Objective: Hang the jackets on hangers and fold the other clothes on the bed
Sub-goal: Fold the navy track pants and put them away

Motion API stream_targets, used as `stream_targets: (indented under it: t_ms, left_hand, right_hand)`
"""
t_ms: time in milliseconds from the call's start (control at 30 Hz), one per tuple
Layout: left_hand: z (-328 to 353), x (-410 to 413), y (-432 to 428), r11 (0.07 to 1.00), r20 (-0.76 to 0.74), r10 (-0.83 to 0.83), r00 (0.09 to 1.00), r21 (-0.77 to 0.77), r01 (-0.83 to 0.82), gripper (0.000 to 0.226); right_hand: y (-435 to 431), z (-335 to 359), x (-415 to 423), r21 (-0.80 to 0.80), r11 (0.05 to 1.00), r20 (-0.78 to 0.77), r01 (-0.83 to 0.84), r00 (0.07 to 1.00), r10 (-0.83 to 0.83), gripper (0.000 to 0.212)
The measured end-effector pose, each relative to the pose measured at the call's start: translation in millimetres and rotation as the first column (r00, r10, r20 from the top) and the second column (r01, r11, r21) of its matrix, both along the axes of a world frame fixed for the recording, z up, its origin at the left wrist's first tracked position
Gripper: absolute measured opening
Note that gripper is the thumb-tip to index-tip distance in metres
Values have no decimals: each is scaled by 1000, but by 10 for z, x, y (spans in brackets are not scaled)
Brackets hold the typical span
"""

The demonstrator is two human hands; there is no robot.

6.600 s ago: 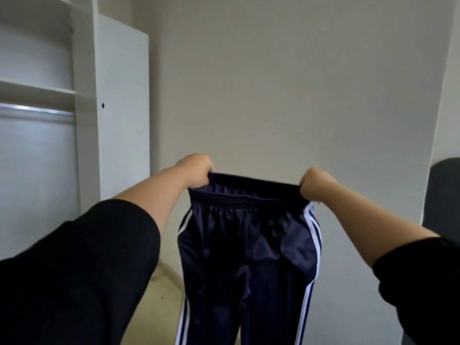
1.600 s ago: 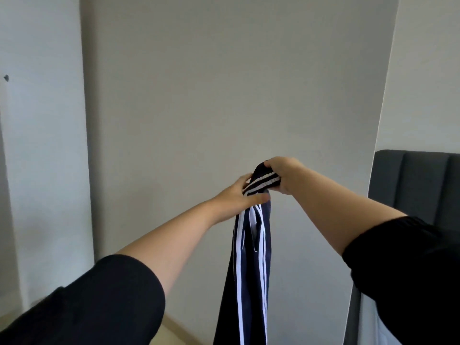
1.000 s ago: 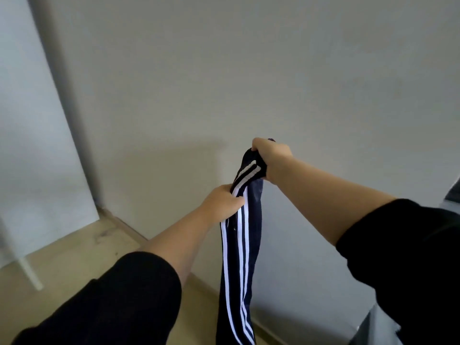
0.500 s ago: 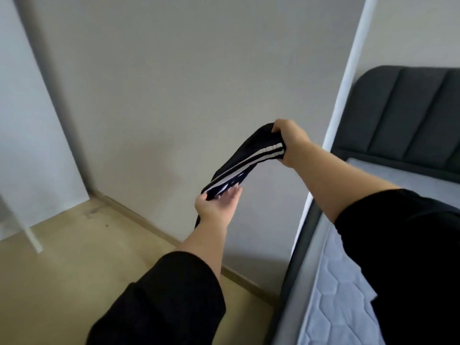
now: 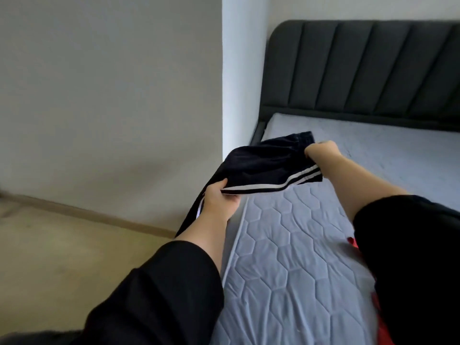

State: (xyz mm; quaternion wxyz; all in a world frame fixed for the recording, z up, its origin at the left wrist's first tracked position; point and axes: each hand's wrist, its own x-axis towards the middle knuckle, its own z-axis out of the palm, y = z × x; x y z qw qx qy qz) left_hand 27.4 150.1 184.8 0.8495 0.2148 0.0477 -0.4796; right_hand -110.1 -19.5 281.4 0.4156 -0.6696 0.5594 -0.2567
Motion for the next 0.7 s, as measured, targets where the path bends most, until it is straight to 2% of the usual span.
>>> stream_targets:
  t_ms: [67, 100, 133, 167, 200, 233, 300, 333, 367, 400, 467, 533, 567, 600, 700]
  left_hand:
    - [-285, -260, -174, 976, 10, -189, 982, 113, 186, 27]
    - [-431, -378, -235, 913, 69, -352, 933, 245, 326, 27]
    - [-576, -484, -269, 775, 156, -561, 813, 446, 448, 29]
    - [-683, -588, -266, 573, 194, -761, 619, 648, 502, 31]
    - [-825, -644, -277, 382, 176, -884, 433, 806, 452, 30]
    - [-964, -685, -298, 265, 149, -928, 342, 909, 323, 29]
    - [-1213, -659, -350, 171, 177, -939, 296, 984, -47, 27]
    - [-1324, -601, -379, 162, 222, -950, 221, 952, -261, 27]
    - [-1395, -543, -399, 199, 265, -959, 101, 884, -423, 28]
    - [-1463, -494, -410, 287, 320, -947, -24, 812, -508, 31]
    - [-1555, -414, -414, 432, 345, -902, -259, 739, -517, 41]
    - [-1648, -344, -458, 461, 228, -855, -465, 744, -484, 50]
    - [-1691, -315, -489, 433, 147, -839, -523, 762, -481, 54]
    - [-1747, -280, -519, 393, 82, -834, -545, 781, -485, 56]
    - [-1920, -214, -564, 317, -24, -827, -561, 805, -502, 59]
  right_hand:
    - [-140, -286, -318, -65, 996, -115, 62, 991, -69, 4]
    - [-198, -453, -468, -86, 993, -178, 82, 979, -97, 4]
    - [-255, -639, -602, -96, 990, -242, 103, 962, -124, 12]
    - [-308, -854, -721, -97, 987, -302, 127, 941, -151, 26]
    - [-332, -1076, -818, -84, 985, -364, 151, 915, -171, 41]
    - [-346, -1304, -891, -68, 984, -439, 166, 881, -179, 51]
    - [-351, -1730, -956, -11, 988, -569, 151, 812, -131, 60]
    - [-343, -1914, -947, 18, 991, -602, 130, 793, -93, 61]
    - [-325, -2067, -922, 33, 994, -621, 101, 782, -59, 62]
    - [-291, -2181, -883, 30, 998, -630, 60, 776, -27, 62]
    - [-226, -2373, -775, -27, 996, -646, -88, 762, 50, 63]
    - [-120, -2545, -612, -85, 945, -682, -317, 709, 176, 63]
    - [-55, -2630, -516, -85, 907, -697, -412, 675, 241, 62]
    - [5, -2724, -427, -56, 878, -707, -475, 640, 301, 61]
    - [142, -3014, -298, 95, 842, -737, -531, 531, 419, 60]
